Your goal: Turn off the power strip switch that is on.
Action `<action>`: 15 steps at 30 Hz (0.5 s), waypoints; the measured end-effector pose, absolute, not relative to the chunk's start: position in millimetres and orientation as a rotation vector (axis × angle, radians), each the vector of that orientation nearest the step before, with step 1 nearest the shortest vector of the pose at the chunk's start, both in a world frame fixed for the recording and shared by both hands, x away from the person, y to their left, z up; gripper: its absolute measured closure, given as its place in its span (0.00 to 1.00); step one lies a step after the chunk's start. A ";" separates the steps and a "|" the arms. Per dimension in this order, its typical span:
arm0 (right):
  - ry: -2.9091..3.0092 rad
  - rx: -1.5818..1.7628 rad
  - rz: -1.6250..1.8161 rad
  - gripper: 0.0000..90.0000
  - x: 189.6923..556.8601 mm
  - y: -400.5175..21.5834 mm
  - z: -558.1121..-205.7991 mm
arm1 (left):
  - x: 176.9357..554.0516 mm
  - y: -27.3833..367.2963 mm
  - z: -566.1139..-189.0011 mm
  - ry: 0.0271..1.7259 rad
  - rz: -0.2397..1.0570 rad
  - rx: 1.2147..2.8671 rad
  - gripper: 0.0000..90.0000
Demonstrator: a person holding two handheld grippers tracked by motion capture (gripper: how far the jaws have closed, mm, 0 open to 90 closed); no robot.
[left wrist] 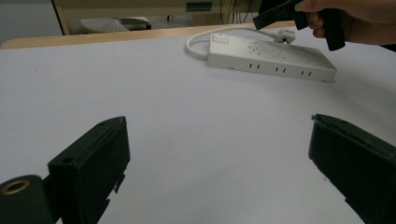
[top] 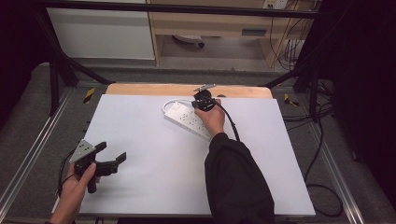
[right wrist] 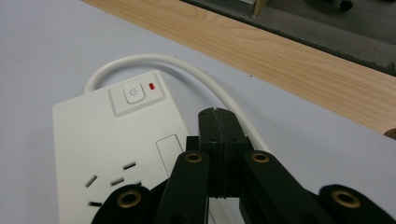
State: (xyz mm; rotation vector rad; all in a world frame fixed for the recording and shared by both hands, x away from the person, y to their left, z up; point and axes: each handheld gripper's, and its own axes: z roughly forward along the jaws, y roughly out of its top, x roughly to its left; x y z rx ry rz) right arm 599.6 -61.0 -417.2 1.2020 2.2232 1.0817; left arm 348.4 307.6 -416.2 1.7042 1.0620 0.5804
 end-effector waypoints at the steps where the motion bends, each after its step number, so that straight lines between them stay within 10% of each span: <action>1: 2.227 1.197 1.084 1.00 598.5 -60.7 -417.1 | 348.3 307.5 -416.1 1.060 0.583 1.706 0.06; 15: 2.242 1.177 1.075 1.00 587.5 -52.8 -419.9 | 347.9 307.8 -416.0 1.060 0.586 1.707 0.06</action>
